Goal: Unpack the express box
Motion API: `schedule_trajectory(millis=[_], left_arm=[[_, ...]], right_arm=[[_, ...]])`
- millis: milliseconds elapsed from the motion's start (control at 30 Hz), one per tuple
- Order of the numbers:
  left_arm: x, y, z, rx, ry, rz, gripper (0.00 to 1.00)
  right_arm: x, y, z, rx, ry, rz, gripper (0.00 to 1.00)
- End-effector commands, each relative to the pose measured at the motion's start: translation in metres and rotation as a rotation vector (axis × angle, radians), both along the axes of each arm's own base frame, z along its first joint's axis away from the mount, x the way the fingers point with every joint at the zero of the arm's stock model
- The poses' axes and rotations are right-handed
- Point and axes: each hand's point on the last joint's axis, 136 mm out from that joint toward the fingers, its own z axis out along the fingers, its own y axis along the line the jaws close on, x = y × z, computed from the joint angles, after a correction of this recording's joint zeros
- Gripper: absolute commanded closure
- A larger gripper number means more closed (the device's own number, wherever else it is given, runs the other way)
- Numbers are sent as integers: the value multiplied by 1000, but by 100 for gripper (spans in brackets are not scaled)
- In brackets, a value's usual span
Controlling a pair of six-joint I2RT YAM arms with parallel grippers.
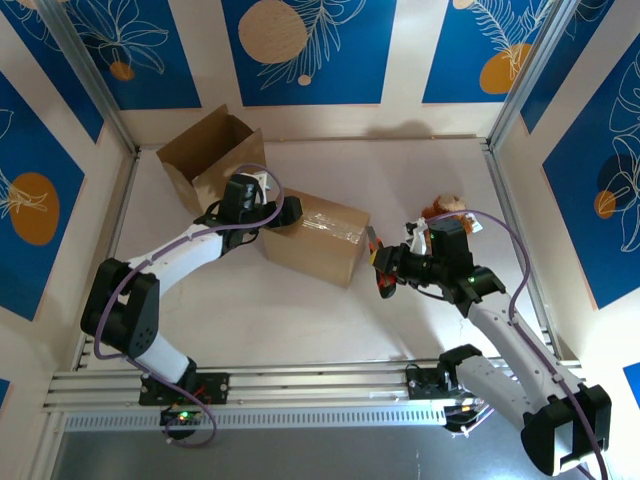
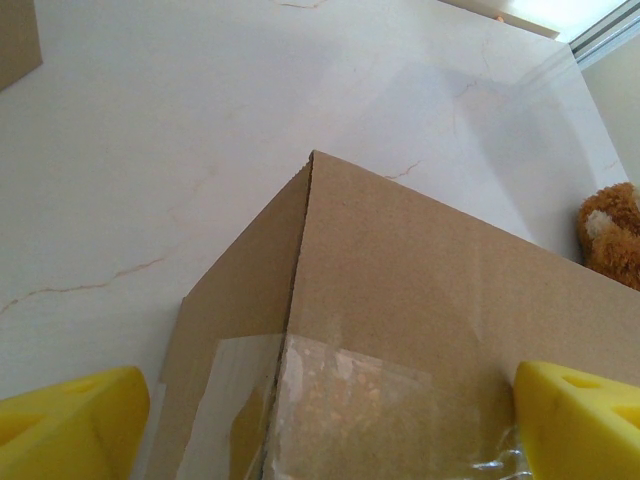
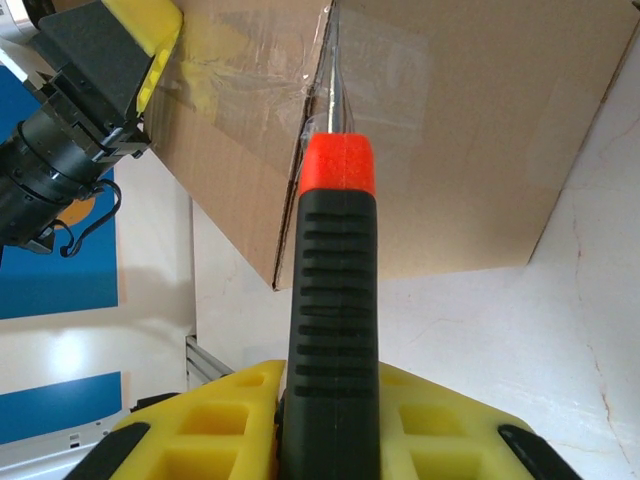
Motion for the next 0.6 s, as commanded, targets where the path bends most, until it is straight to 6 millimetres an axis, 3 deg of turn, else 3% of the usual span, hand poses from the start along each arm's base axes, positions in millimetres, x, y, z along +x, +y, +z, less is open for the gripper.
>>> schedule_trajectory(millis=[0,567], left_arm=[[-29,27,-70,173,210,24,8],[-30,27,-78,172,224,28,8]], right_arm=[[0,5,9,32,-13,19,100],[-14,15,1,40,25,50,100]])
